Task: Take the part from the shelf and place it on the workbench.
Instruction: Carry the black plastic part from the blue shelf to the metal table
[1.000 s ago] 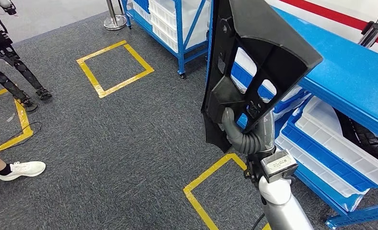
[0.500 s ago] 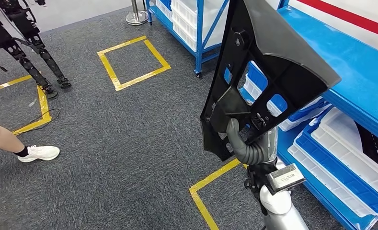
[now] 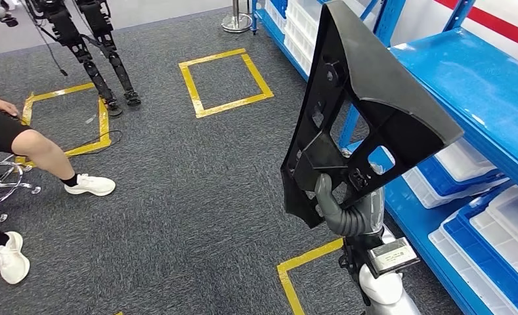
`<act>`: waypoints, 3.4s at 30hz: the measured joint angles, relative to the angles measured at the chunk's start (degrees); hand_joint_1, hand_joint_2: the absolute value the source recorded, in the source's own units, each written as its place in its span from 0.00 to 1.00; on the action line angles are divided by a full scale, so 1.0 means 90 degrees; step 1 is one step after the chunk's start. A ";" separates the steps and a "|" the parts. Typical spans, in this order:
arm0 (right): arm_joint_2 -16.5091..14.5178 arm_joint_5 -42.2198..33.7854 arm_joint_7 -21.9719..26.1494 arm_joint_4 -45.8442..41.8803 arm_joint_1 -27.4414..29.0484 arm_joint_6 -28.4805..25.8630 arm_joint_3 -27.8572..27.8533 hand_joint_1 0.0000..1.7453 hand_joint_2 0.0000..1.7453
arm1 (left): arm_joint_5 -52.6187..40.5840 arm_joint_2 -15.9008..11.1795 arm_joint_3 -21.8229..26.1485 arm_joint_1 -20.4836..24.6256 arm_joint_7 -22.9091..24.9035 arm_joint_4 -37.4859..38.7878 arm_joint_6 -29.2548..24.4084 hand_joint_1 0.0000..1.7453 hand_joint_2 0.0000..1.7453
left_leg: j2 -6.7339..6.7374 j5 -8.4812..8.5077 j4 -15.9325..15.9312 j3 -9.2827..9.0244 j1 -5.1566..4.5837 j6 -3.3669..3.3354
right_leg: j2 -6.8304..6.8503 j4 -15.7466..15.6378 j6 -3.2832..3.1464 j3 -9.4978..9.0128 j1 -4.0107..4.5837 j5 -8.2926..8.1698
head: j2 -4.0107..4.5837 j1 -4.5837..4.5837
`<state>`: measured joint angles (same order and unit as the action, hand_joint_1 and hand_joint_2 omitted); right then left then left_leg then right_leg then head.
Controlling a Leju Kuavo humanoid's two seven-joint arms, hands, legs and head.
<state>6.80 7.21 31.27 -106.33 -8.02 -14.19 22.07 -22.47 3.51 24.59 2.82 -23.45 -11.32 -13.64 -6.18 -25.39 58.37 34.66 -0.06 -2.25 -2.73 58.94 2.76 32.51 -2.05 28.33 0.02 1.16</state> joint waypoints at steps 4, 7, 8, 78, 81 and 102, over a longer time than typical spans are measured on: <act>-0.0003 -0.0007 0.0024 -0.0013 0.0017 -0.0013 -0.0019 1.00 1.00 | -0.0022 0.0001 -0.0009 -0.0041 0.0008 0.0002 0.0002 0.00 1.00 | 0.0112 -0.0095 0.0169 0.0120 0.0027 0.0107 | 0.0192 -0.0004 -0.0189 -0.0025 0.0013 -0.0032 | 0.0000 0.0030; -0.0007 -0.0004 0.0041 -0.0028 0.0028 -0.0015 -0.0023 1.00 1.00 | -0.0040 -0.0002 -0.0017 -0.0017 0.0012 0.0002 0.0001 0.00 1.00 | 0.0583 -0.0635 0.1221 0.0630 0.0047 0.0188 | 0.0382 -0.0012 -0.0282 -0.0044 0.0046 -0.0012 | 0.0000 0.0081; -0.0007 -0.0001 0.0052 -0.0030 0.0037 -0.0015 -0.0024 1.00 1.00 | -0.0046 -0.0002 -0.0019 -0.0010 0.0011 0.0002 0.0000 0.00 1.00 | 0.0638 -0.0782 0.1623 0.0842 0.0063 0.0203 | 0.0457 -0.0012 -0.0296 -0.0047 0.0066 -0.0002 | 0.0000 0.0081; -0.0582 -0.0016 -0.0243 0.0229 -0.0758 0.0620 -0.0254 1.00 1.00 | -0.0024 -0.0005 0.0173 0.0035 -0.0071 -0.0055 -0.0011 0.00 1.00 | 0.1116 -0.0010 0.0102 0.0163 -0.0141 -0.0098 | 0.0868 0.0025 -0.0334 -0.0044 0.0181 0.0046 | 0.0000 0.0155; -0.0582 -0.0017 -0.0247 0.0201 -0.0723 0.0620 -0.0263 1.00 1.00 | -0.0039 -0.0007 0.0174 0.0015 -0.0067 -0.0055 -0.0025 0.00 1.00 | 0.0908 0.0085 -0.0115 0.0021 -0.0110 -0.0142 | 0.0899 0.0057 -0.0270 -0.0092 0.0202 0.0103 | 0.0001 0.0151; -0.0597 -0.0036 -0.0177 0.0184 -0.0573 0.0676 -0.0363 1.00 1.00 | -0.0063 0.0052 0.0188 -0.0021 0.0012 -0.0051 -0.0104 0.00 1.00 | 0.0660 -0.0741 0.1816 0.1005 0.0119 0.0285 | 0.0555 -0.0087 -0.0321 -0.0015 0.0010 -0.0110 | 0.0000 0.0132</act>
<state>1.42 6.88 29.68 -104.67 -13.17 -8.11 18.81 -23.04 3.98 26.28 2.64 -23.34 -11.78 -14.58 -0.24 -32.06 74.72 43.71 1.02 0.31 2.27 58.16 -0.13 32.37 -1.96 27.34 0.02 2.34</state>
